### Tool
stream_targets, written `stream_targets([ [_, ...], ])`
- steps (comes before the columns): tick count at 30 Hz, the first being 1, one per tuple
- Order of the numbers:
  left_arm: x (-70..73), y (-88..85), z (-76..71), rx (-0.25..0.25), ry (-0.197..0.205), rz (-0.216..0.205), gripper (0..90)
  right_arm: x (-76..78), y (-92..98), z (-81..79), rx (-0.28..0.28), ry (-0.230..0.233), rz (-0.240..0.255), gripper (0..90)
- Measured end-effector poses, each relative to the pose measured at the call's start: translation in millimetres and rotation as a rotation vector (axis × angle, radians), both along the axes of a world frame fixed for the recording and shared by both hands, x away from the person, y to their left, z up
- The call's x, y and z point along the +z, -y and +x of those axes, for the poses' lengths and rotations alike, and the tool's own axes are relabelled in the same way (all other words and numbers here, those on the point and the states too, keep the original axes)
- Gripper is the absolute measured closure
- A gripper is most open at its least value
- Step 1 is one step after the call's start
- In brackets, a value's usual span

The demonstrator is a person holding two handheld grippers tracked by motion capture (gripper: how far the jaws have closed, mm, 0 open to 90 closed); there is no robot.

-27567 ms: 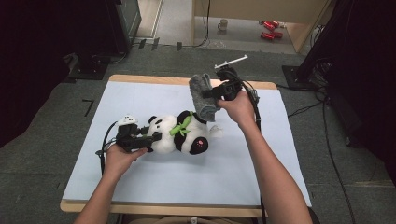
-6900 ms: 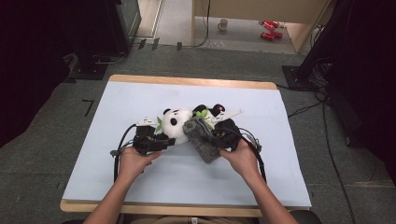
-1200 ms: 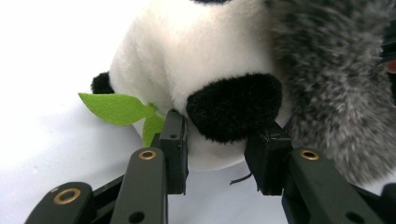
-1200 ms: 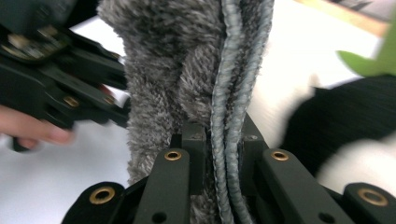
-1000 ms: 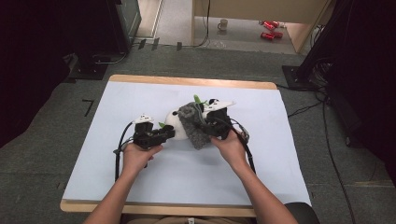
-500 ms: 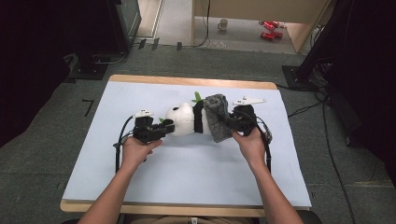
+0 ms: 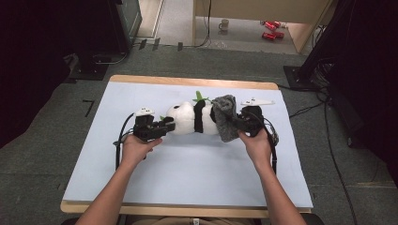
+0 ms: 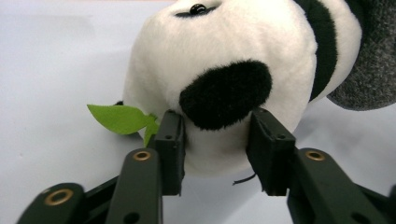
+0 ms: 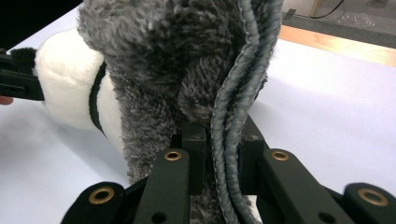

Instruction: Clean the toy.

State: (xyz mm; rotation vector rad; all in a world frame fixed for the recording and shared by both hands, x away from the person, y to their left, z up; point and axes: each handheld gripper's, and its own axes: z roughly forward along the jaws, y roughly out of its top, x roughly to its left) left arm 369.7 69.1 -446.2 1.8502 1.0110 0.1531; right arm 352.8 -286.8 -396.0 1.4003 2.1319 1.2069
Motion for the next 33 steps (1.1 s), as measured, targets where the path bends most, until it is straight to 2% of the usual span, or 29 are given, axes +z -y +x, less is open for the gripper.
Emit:
stream_targets([
  [2,1.1,-0.4,-1.1,-0.008,0.037,0.018,51.0,-0.3,0.4,0.6,-0.002,0.002,0.001,79.3],
  [5,2.1,-0.9,-4.7,-0.031,0.130,0.054,42.5,-0.6,1.2,1.6,-0.006,-0.001,0.008,79.3],
  [6,1.8,-1.2,-5.7,-0.040,0.149,0.065,40.9,-0.7,1.6,2.5,-0.004,0.002,0.010,79.3],
  [9,-0.7,-2.0,-6.2,-0.060,0.138,0.066,37.7,-0.9,2.3,5.4,-0.007,0.003,0.018,79.3],
  [13,-6.2,-2.6,-3.4,-0.057,0.125,0.063,35.9,-0.1,2.6,11.4,-0.009,0.007,0.022,79.3],
  [16,-9.7,-3.1,1.5,-0.050,0.151,0.070,35.6,0.2,2.4,16.3,-0.009,0.013,0.025,79.2],
  [21,-10.6,-3.0,13.0,-0.058,0.152,0.023,32.0,1.1,3.2,26.4,-0.010,0.016,0.031,79.0],
  [24,-12.8,-2.1,20.6,-0.066,0.129,-0.008,28.2,-2.3,5.9,31.5,-0.010,0.010,0.059,79.1],
  [27,-15.9,-1.0,25.7,-0.077,0.123,-0.024,24.1,-4.8,8.2,33.0,-0.012,-0.002,0.080,79.2],
  [29,-16.1,0.8,28.3,-0.094,0.118,-0.027,22.0,-4.6,7.7,32.6,-0.012,0.002,0.073,79.2],
  [31,-16.2,4.8,27.1,-0.130,0.172,0.018,19.8,-4.6,7.3,32.3,-0.013,0.004,0.070,79.2],
  [33,-18.3,11.1,29.1,-0.140,0.193,0.070,17.0,-4.6,6.8,31.9,-0.011,0.003,0.072,79.2],
])
